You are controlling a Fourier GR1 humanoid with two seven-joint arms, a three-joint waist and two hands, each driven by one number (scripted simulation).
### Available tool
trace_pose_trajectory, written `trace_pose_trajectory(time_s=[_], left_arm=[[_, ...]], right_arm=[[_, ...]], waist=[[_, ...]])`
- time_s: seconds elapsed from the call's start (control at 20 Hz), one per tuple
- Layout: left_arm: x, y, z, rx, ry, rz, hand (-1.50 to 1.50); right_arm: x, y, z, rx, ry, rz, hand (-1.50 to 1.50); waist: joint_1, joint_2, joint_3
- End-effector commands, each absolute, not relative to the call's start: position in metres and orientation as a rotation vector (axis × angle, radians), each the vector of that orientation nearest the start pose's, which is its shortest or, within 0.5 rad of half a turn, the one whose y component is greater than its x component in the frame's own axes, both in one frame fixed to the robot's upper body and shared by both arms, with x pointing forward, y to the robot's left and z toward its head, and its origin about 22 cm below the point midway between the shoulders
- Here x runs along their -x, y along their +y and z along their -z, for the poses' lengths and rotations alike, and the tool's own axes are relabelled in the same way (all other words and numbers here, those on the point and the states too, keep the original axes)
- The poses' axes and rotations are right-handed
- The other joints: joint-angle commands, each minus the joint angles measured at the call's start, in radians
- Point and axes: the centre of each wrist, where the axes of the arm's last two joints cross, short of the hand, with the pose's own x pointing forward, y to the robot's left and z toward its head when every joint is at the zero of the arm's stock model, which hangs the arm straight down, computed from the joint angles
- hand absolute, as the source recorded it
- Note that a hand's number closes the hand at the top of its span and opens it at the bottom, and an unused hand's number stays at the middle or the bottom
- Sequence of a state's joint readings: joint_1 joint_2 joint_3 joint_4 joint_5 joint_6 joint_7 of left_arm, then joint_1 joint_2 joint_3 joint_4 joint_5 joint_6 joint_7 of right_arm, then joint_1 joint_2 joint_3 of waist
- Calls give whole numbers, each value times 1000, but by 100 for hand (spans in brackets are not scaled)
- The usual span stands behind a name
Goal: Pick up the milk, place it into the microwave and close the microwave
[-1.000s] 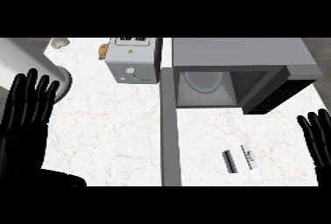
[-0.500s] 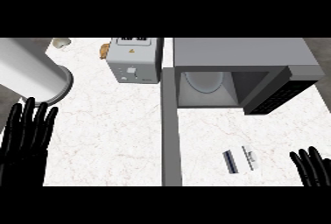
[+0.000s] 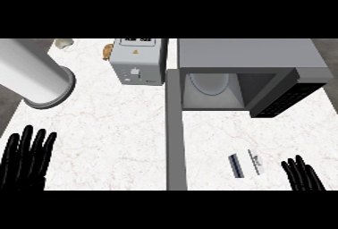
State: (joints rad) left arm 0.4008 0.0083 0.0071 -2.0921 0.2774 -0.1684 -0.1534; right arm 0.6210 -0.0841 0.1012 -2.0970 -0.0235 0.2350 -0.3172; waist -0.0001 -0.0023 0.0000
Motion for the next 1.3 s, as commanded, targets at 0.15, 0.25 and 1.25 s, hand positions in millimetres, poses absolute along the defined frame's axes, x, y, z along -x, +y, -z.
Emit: trace_pose_trajectory(time_s=[0.15, 0.25, 1.25], left_arm=[[-134, 262, -53, 181, -1921, -157, -150], [-112, 275, -46, 197, -1912, -175, -150], [-96, 261, -38, 193, -1917, -169, -150]], right_arm=[[-125, -262, 7, -77, -1808, -105, -150], [-113, -265, 26, -28, -1803, -84, -150], [-141, -298, 138, 138, -1762, -41, -150]], waist=[[3, 2, 0], [5, 1, 0], [7, 2, 0]])
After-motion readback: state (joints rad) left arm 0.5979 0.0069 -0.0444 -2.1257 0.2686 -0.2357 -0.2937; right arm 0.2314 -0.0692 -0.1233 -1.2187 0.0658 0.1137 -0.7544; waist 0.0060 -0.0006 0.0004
